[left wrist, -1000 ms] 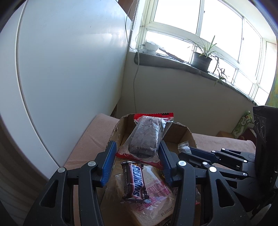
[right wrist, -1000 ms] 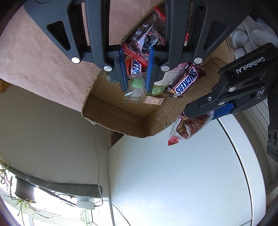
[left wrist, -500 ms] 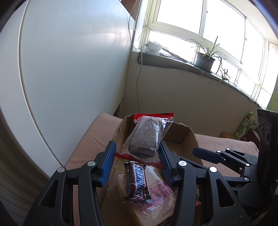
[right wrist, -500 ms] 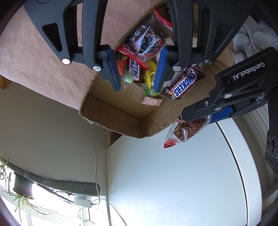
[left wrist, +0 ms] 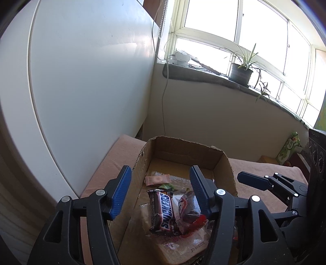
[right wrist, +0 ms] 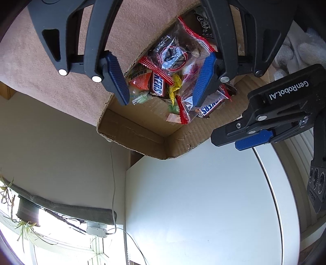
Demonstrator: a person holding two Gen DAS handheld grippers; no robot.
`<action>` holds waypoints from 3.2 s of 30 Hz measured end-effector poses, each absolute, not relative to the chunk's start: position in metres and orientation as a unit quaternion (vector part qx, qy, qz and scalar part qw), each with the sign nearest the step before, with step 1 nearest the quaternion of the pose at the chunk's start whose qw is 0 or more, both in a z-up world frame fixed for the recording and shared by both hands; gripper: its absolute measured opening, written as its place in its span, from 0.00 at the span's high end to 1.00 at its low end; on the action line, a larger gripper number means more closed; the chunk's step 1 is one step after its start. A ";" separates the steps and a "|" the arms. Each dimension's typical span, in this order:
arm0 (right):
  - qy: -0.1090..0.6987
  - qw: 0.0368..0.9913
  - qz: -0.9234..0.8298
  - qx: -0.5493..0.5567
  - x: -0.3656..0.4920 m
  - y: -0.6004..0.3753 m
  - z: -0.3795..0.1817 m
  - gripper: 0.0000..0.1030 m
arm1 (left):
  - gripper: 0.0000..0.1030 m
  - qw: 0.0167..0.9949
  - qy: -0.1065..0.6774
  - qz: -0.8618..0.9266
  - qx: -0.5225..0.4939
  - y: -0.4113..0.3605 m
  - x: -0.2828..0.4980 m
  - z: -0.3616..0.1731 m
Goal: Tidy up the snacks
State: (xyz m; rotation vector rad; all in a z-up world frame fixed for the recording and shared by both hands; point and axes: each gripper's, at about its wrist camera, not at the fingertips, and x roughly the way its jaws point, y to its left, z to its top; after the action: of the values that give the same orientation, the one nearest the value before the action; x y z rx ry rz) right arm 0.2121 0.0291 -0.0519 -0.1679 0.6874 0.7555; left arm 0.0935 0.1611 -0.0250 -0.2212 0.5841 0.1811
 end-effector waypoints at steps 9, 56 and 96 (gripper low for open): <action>0.319 0.875 0.355 -0.077 0.208 0.018 -0.045 0.20 | 0.33 0.950 0.280 0.094 -0.104 0.158 0.090 -0.020; 0.246 0.907 0.333 -0.078 0.127 -0.065 -0.015 0.02 | 0.21 0.962 0.244 0.116 -0.047 0.099 0.016 -0.016; 0.258 0.902 0.333 -0.089 0.132 -0.065 -0.023 0.01 | 0.21 0.963 0.237 0.113 -0.054 0.100 0.011 -0.013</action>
State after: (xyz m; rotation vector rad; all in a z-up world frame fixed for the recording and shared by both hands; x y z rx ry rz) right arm 0.1324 -0.0651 -0.0234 -0.1844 0.5338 0.6891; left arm 0.0112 0.0998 -0.0132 -0.1088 0.4804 0.2292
